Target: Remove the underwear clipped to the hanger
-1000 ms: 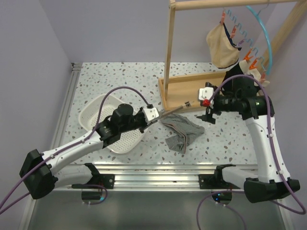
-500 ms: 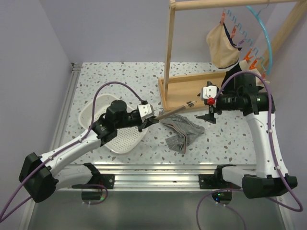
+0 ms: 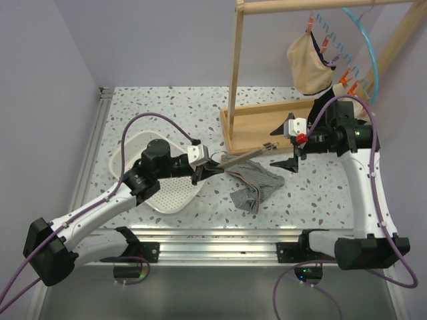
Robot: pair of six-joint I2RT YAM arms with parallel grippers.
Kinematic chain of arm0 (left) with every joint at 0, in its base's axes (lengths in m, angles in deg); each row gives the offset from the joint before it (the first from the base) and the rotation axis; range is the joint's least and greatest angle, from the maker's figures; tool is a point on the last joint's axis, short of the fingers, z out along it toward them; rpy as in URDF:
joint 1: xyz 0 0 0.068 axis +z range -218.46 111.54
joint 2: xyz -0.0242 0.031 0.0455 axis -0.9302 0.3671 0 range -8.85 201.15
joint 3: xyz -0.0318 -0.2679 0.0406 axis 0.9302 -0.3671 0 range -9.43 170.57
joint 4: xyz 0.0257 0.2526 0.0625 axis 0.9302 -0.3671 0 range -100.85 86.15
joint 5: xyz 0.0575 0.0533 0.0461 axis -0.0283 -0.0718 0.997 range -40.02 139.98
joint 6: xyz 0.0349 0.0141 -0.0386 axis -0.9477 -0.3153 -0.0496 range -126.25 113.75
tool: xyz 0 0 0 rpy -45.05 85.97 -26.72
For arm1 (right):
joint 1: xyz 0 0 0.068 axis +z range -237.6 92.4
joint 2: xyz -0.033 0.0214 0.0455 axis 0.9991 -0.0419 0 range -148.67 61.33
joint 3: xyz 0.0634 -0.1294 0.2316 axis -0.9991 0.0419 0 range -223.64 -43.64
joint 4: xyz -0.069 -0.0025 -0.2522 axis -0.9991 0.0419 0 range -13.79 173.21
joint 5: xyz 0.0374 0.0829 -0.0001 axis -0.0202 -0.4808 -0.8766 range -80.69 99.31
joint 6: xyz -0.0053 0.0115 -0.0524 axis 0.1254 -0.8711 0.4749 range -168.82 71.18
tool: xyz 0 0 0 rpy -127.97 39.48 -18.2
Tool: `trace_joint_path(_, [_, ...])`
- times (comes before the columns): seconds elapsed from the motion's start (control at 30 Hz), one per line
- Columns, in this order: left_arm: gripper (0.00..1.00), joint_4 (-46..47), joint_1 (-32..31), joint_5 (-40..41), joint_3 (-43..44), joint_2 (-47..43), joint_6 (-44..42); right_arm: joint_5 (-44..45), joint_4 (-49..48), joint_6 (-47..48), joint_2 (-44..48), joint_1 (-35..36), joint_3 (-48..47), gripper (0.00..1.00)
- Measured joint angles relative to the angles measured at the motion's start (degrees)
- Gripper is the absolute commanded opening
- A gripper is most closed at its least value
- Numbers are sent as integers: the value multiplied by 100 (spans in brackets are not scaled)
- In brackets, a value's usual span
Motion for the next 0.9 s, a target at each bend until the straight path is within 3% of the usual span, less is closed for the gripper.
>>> trace_joint_path(0.27, [0, 627, 24, -232, 2, 0, 601, -1102, 369, 1211, -756, 2, -15, 98])
trace_joint_path(0.5, [0, 1104, 33, -221, 15, -22, 907, -1825, 442, 1316, -601, 4, 55, 99])
trace_joint_path(0.77, [0, 1626, 33, -356, 299, 179, 1226, -2041, 501, 953, -389, 490, 44, 86])
trace_joint_path(0.9, [0, 1694, 33, -540, 332, 254, 1279, -2076, 511, 748, -586, 579, -417, 85])
